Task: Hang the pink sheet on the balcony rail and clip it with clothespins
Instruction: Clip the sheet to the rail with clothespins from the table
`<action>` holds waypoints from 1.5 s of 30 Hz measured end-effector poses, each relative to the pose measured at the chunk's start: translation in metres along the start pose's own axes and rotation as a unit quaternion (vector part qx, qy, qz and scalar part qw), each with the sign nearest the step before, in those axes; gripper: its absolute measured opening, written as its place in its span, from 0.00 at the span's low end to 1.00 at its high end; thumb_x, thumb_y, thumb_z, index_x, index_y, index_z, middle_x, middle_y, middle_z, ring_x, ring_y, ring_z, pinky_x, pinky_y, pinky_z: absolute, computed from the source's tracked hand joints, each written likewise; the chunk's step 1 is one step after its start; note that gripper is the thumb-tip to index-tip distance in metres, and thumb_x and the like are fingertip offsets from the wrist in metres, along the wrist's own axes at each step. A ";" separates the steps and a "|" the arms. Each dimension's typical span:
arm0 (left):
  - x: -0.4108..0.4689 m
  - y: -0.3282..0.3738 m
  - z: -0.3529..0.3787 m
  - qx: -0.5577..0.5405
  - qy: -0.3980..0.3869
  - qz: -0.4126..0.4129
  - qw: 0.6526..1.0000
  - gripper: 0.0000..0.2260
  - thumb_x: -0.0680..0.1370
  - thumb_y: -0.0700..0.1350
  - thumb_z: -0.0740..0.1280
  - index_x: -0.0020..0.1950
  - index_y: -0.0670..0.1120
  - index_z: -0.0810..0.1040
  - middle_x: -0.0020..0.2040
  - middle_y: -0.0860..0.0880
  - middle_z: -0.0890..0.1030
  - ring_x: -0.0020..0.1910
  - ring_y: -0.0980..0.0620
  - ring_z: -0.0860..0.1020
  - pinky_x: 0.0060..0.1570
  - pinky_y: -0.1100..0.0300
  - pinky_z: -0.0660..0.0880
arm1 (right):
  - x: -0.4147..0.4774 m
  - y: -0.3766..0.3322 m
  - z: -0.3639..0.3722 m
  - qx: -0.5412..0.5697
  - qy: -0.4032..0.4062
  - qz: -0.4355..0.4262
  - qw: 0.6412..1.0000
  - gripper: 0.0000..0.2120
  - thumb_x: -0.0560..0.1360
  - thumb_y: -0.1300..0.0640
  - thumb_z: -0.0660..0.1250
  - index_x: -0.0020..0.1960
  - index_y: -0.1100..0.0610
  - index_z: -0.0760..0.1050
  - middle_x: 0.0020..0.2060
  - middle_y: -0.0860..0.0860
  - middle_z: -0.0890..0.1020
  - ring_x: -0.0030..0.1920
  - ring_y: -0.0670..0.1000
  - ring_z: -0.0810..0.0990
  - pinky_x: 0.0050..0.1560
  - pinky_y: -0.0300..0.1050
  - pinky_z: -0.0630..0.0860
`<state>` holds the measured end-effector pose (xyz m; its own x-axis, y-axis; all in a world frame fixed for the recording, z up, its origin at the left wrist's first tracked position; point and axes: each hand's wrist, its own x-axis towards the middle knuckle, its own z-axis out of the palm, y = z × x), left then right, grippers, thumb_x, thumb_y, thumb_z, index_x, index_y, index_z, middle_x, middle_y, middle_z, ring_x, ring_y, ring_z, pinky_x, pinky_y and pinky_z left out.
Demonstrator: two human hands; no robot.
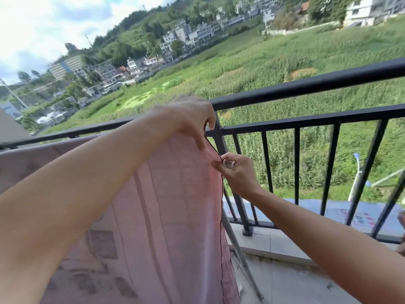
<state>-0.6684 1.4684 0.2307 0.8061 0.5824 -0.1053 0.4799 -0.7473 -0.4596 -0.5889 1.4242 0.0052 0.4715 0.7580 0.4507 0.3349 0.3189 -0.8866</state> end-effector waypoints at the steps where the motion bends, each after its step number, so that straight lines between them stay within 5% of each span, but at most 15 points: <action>1: 0.003 0.003 0.003 0.018 -0.010 0.005 1.000 0.20 0.61 0.60 0.79 0.47 0.57 0.78 0.46 0.57 0.77 0.50 0.53 0.73 0.45 0.57 0.68 | -0.002 -0.002 0.000 0.000 0.001 -0.001 1.000 0.20 0.67 0.35 0.70 0.39 0.52 0.81 0.27 0.55 0.79 0.29 0.60 0.75 0.29 0.60 0.73; 6: 0.012 0.000 0.014 0.022 -0.031 0.011 0.999 0.06 0.66 0.46 0.76 0.39 0.52 0.81 0.38 0.57 0.79 0.40 0.56 0.74 0.32 0.61 0.62 | -0.009 -0.009 0.006 0.015 -0.023 0.027 0.999 0.18 0.67 0.36 0.71 0.40 0.52 0.82 0.30 0.52 0.82 0.32 0.58 0.80 0.32 0.59 0.77; 9: 0.014 -0.001 0.014 0.016 -0.031 0.016 0.999 0.06 0.65 0.48 0.75 0.40 0.53 0.81 0.37 0.58 0.79 0.41 0.57 0.76 0.32 0.62 0.63 | -0.009 -0.007 0.004 0.017 -0.017 0.031 0.999 0.15 0.68 0.39 0.73 0.40 0.51 0.83 0.32 0.51 0.83 0.33 0.58 0.80 0.35 0.59 0.78; 13: 0.016 0.003 0.022 0.038 -0.042 0.033 0.998 0.12 0.62 0.57 0.77 0.40 0.55 0.81 0.37 0.58 0.79 0.40 0.58 0.76 0.35 0.60 0.67 | -0.017 -0.014 0.003 -0.098 0.032 -0.052 0.993 0.10 0.71 0.45 0.74 0.42 0.52 0.83 0.32 0.46 0.82 0.27 0.44 0.74 0.29 0.47 0.75; 16: 0.018 0.004 0.031 0.054 -0.037 0.039 0.997 0.05 0.65 0.52 0.75 0.40 0.57 0.83 0.39 0.57 0.80 0.43 0.55 0.77 0.42 0.57 0.74 | -0.022 -0.018 0.003 -0.148 0.034 -0.086 0.985 0.10 0.72 0.45 0.73 0.45 0.51 0.83 0.35 0.44 0.82 0.31 0.42 0.74 0.30 0.41 0.72; 20: 0.020 -0.003 0.034 0.038 -0.022 0.036 0.998 0.05 0.66 0.46 0.72 0.37 0.57 0.81 0.39 0.57 0.80 0.43 0.56 0.78 0.44 0.56 0.77 | -0.024 -0.011 -0.016 -0.004 -0.062 0.108 0.992 0.13 0.76 0.47 0.66 0.56 0.54 0.76 0.39 0.46 0.79 0.37 0.45 0.76 0.38 0.42 0.74; 24: 0.020 -0.005 0.031 -0.003 -0.030 0.043 0.999 0.03 0.66 0.51 0.75 0.37 0.57 0.82 0.36 0.60 0.80 0.43 0.59 0.77 0.39 0.59 0.71 | -0.021 -0.003 -0.048 0.138 -0.075 0.253 0.955 0.13 0.81 0.51 0.59 0.52 0.61 0.74 0.42 0.54 0.77 0.38 0.48 0.74 0.41 0.45 0.73; 26: 0.022 -0.006 0.028 -0.024 -0.041 0.042 0.998 0.03 0.66 0.53 0.75 0.36 0.57 0.83 0.35 0.60 0.80 0.41 0.61 0.77 0.38 0.61 0.69 | -0.017 -0.004 -0.059 0.123 -0.084 0.264 0.953 0.22 0.81 0.48 0.59 0.52 0.69 0.75 0.46 0.54 0.80 0.44 0.48 0.78 0.49 0.44 0.73; 28: 0.024 -0.008 0.026 -0.034 -0.056 0.041 0.997 0.03 0.66 0.53 0.75 0.36 0.57 0.83 0.35 0.61 0.80 0.41 0.62 0.77 0.36 0.62 0.67 | -0.014 -0.005 -0.065 0.101 -0.081 0.255 0.958 0.25 0.80 0.46 0.61 0.48 0.71 0.76 0.47 0.53 0.81 0.46 0.44 0.77 0.47 0.40 0.69; 32: 0.029 -0.011 0.026 -0.055 -0.064 0.022 0.996 0.04 0.65 0.51 0.74 0.36 0.60 0.82 0.35 0.60 0.80 0.41 0.60 0.77 0.37 0.61 0.72 | -0.004 -0.009 -0.076 0.207 -0.047 0.281 0.936 0.12 0.75 0.56 0.69 0.51 0.65 0.79 0.46 0.55 0.83 0.45 0.51 0.81 0.44 0.45 0.76; 35: 0.033 -0.013 0.027 -0.067 -0.068 0.010 0.995 0.06 0.65 0.50 0.74 0.35 0.62 0.82 0.35 0.60 0.80 0.40 0.59 0.78 0.36 0.60 0.74 | -0.001 -0.015 -0.076 0.342 -0.007 0.293 0.893 0.12 0.66 0.63 0.73 0.49 0.65 0.80 0.49 0.59 0.84 0.50 0.55 0.84 0.50 0.45 0.82; 45: 0.049 -0.010 0.016 -0.063 -0.033 0.007 0.997 0.05 0.67 0.48 0.76 0.34 0.56 0.82 0.35 0.60 0.79 0.41 0.60 0.76 0.35 0.60 0.67 | 0.015 -0.020 -0.039 0.392 0.024 0.239 0.888 0.08 0.64 0.59 0.75 0.41 0.62 0.81 0.41 0.57 0.85 0.42 0.53 0.85 0.40 0.40 0.81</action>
<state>-0.6390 1.5100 0.2158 0.7910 0.5875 -0.1706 0.5108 -0.7878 -0.3442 -0.5569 1.4071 0.0340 0.4478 0.8941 -0.0103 -0.5758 0.2795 -0.7683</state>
